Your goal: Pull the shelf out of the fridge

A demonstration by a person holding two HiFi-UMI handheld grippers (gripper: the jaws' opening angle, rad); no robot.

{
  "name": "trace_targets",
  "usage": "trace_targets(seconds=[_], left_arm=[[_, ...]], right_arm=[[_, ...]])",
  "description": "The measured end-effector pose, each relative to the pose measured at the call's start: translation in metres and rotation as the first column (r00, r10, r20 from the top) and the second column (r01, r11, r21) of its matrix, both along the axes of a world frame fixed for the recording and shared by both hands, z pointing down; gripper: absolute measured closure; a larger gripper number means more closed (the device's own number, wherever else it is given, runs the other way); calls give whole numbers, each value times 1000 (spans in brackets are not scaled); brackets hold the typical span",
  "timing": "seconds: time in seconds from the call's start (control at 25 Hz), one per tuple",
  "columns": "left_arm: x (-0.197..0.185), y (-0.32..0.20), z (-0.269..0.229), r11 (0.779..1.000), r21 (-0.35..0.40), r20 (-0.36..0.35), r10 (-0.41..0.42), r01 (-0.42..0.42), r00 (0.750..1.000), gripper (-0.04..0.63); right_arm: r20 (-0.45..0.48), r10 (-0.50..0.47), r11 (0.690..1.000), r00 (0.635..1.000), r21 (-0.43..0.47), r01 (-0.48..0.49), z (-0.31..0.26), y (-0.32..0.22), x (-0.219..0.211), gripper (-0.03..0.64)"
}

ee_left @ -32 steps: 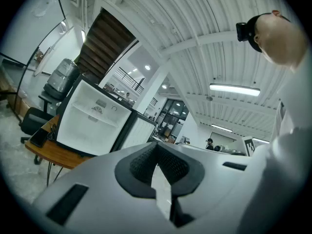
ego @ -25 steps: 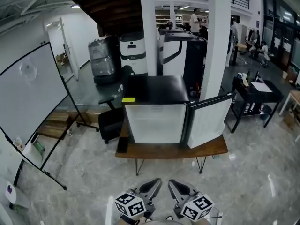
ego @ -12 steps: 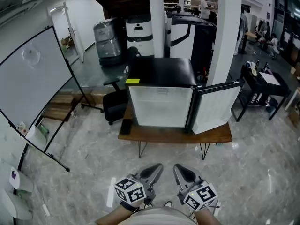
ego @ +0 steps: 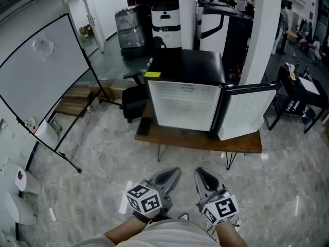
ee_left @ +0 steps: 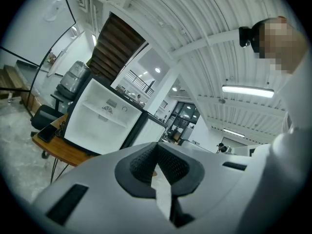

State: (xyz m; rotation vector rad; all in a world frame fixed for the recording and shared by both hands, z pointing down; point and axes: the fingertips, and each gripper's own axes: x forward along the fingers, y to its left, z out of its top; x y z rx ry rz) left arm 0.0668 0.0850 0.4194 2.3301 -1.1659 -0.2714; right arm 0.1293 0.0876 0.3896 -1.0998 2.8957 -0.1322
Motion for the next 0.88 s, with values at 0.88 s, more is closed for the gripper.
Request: trace_targets(seconds=[0.88], left_arm=[[-96, -167, 18, 999, -13, -31, 49, -50, 998, 589]], right_arm=[[-430, 240, 943, 870, 317, -104, 32, -204, -94, 591]])
